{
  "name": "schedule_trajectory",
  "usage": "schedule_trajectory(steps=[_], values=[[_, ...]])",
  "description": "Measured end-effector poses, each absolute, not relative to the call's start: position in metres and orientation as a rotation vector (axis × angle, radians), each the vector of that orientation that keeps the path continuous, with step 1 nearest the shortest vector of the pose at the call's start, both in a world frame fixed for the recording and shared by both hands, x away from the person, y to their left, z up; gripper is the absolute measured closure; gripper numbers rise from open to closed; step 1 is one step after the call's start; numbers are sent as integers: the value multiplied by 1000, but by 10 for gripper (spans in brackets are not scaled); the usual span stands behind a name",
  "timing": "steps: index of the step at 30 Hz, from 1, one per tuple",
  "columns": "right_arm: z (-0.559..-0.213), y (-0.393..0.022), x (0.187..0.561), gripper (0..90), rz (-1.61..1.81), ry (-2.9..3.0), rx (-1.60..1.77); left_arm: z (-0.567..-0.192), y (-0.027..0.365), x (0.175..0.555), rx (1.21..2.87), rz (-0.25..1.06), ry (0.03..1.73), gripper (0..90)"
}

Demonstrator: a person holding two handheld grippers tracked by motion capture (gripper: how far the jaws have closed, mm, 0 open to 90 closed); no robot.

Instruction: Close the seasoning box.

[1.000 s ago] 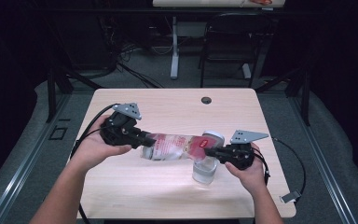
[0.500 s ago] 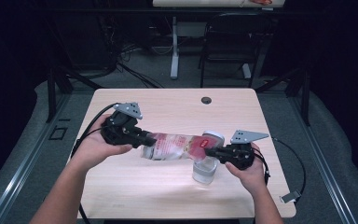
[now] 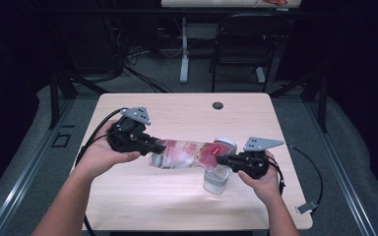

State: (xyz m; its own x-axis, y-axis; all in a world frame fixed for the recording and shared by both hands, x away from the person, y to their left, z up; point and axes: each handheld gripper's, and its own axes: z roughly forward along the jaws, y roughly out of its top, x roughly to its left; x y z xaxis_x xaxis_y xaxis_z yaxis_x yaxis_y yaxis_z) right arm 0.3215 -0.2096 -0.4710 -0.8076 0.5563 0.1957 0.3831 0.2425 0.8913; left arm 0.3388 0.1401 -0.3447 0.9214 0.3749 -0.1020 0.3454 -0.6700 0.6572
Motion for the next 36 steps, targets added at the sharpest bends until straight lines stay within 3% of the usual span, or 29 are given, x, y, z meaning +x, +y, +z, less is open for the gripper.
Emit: schedule_trajectory(steps=[36], values=[[-472, -210, 322, 859, 1602, 2347, 897, -342, 139, 341, 2371, 55, 500, 763]])
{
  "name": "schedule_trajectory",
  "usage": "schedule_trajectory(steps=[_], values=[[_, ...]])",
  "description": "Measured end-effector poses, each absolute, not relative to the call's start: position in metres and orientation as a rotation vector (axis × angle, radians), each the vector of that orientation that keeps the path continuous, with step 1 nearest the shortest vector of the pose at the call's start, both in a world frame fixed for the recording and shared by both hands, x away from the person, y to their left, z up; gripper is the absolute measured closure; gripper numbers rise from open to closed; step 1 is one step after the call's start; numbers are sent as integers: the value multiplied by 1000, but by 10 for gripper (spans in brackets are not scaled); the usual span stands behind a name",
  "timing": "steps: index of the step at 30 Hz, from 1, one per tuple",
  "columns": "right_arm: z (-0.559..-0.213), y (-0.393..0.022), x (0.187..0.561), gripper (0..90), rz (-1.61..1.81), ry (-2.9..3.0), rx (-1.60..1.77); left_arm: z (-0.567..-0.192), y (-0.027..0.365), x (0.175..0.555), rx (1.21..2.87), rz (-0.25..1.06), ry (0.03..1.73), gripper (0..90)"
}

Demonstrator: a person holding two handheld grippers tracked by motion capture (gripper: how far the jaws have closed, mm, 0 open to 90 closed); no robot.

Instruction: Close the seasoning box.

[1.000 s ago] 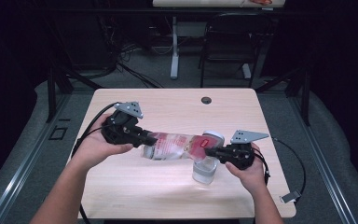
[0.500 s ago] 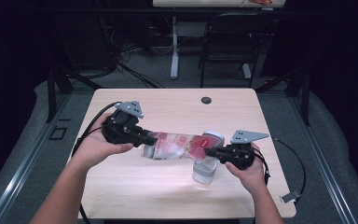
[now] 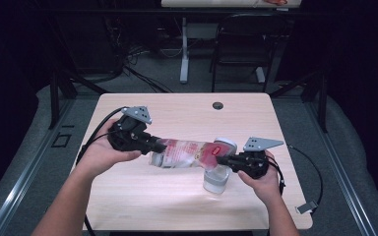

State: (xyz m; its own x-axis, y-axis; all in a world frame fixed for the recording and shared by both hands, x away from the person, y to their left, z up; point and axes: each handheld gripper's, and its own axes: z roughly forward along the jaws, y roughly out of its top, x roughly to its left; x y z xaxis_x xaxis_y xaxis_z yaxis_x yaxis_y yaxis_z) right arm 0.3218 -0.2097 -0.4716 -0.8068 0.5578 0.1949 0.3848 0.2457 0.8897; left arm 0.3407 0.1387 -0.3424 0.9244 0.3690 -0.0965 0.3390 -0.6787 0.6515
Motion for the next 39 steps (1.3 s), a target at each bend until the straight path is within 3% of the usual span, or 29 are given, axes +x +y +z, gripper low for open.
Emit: schedule_trajectory(steps=[39], values=[[-473, -211, 322, 857, 1597, 2350, 904, -340, 136, 342, 2365, 52, 498, 765]])
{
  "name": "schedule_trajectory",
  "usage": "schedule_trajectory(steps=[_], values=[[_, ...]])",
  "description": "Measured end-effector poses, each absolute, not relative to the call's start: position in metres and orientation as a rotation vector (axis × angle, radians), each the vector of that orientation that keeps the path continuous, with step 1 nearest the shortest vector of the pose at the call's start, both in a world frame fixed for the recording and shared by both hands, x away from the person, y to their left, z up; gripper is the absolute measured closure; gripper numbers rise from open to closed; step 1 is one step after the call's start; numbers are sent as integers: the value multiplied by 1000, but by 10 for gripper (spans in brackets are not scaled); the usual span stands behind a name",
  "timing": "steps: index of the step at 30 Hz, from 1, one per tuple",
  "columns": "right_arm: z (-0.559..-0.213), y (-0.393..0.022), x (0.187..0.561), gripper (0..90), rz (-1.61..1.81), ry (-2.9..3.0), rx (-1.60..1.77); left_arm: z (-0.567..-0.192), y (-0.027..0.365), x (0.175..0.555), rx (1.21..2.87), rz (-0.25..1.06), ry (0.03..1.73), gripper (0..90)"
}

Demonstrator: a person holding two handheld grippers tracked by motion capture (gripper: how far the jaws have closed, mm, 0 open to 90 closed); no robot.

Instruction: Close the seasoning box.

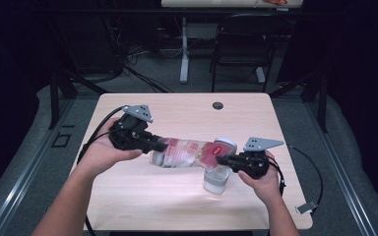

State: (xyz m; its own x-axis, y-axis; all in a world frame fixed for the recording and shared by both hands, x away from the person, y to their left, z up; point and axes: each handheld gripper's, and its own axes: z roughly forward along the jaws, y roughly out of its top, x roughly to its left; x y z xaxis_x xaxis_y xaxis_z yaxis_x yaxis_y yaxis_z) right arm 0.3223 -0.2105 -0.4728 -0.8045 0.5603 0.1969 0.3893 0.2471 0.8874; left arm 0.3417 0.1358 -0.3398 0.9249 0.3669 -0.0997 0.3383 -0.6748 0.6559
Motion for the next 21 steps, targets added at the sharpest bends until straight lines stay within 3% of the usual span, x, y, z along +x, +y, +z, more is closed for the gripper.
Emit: schedule_trajectory(steps=[21], values=[[-474, -211, 323, 856, 1600, 2349, 907, -337, 132, 341, 2369, 54, 494, 767]])
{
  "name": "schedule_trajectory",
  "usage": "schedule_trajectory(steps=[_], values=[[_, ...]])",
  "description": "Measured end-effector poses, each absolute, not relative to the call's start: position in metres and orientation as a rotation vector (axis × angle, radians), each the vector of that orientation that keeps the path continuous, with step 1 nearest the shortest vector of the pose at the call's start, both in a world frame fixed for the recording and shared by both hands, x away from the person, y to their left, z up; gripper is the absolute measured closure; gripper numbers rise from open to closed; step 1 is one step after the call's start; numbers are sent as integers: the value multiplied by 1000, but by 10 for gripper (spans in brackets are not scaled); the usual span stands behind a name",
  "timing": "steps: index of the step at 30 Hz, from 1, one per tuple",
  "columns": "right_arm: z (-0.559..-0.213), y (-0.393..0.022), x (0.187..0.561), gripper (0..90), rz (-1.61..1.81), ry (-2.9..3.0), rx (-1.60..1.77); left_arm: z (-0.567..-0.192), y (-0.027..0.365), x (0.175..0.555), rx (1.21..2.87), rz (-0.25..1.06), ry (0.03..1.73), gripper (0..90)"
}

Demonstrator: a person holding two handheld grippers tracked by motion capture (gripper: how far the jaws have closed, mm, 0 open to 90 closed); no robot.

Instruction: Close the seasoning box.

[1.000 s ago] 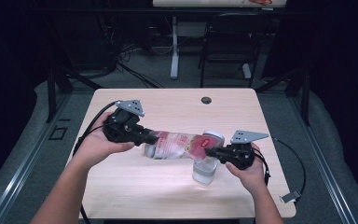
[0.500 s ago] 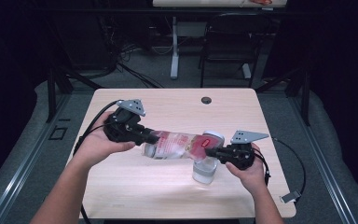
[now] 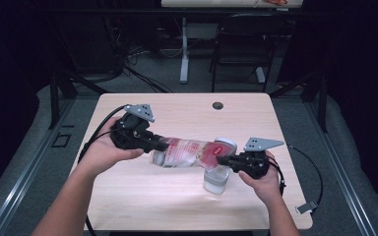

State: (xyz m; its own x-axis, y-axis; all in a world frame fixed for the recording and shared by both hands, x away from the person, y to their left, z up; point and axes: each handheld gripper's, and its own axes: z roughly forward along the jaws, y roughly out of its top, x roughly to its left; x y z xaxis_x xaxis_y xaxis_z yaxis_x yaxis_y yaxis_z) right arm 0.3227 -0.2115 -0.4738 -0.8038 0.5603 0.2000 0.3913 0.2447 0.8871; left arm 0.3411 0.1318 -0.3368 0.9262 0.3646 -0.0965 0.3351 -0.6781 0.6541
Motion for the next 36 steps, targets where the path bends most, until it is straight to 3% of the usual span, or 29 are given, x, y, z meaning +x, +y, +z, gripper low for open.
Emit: schedule_trajectory(steps=[36], values=[[-474, -213, 323, 849, 1588, 2349, 917, -334, 127, 340, 2368, 63, 484, 768]])
